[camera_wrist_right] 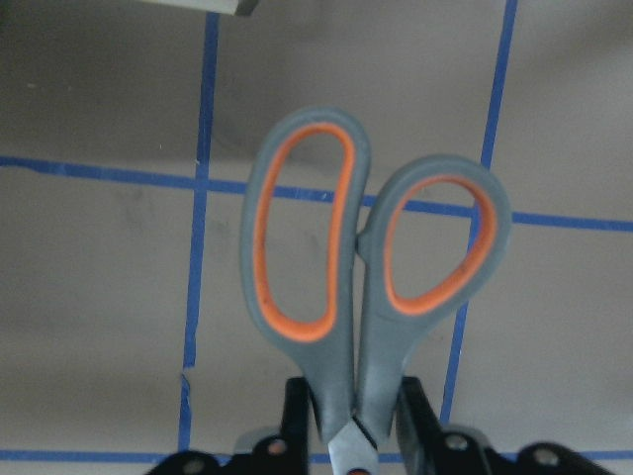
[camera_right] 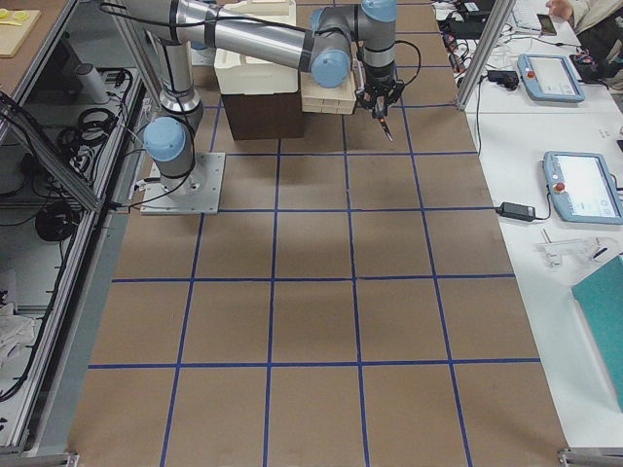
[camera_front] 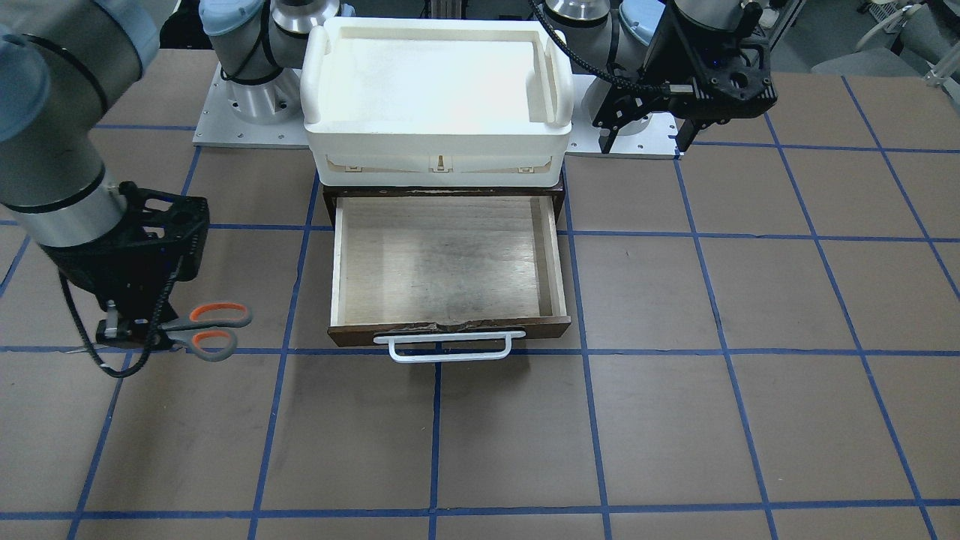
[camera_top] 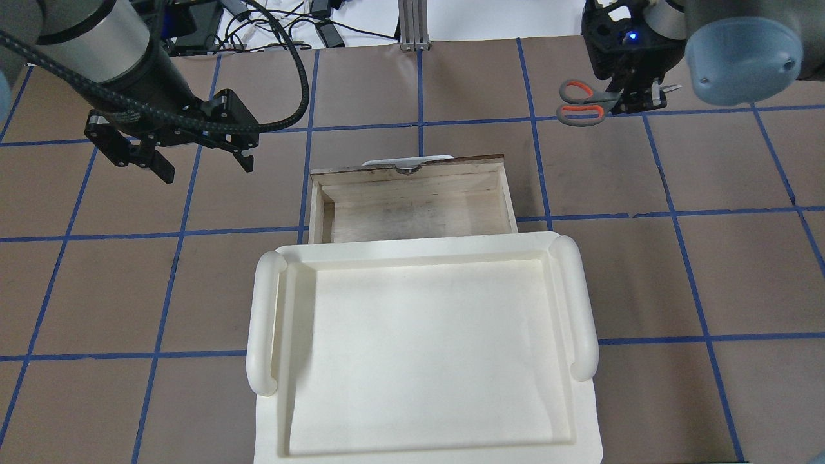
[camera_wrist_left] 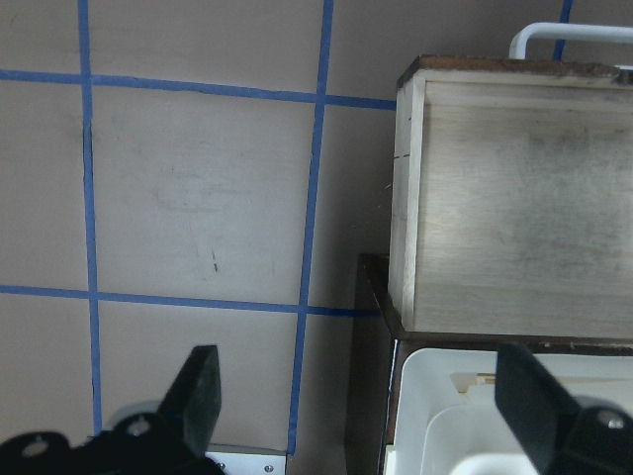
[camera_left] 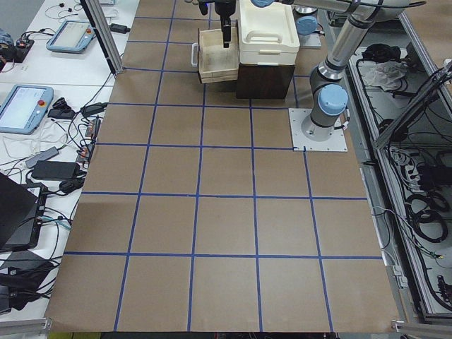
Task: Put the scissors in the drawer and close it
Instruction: 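Lift the scissors with the right gripper and carry them over the drawer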
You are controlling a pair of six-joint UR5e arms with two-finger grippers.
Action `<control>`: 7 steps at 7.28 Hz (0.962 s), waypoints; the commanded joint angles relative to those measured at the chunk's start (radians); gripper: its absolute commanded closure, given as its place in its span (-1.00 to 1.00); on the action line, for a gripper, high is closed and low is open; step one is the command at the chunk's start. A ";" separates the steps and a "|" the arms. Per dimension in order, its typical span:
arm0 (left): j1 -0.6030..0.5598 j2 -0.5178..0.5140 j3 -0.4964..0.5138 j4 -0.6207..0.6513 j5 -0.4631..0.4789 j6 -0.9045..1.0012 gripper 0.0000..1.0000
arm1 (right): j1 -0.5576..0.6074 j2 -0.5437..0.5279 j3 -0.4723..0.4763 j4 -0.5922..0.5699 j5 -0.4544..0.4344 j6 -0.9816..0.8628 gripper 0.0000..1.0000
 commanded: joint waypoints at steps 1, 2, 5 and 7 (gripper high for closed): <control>0.000 0.000 0.000 0.000 0.000 0.000 -1.00 | 0.115 -0.004 0.000 0.037 -0.002 0.162 1.00; 0.000 0.000 0.000 0.000 0.000 0.000 -1.00 | 0.170 -0.004 -0.001 0.054 -0.008 0.271 1.00; 0.000 0.000 0.000 0.000 0.000 0.000 -1.00 | 0.343 0.010 0.000 0.094 -0.036 0.486 1.00; 0.000 0.003 0.000 -0.006 0.000 0.000 -1.00 | 0.416 0.040 0.000 0.091 -0.051 0.601 1.00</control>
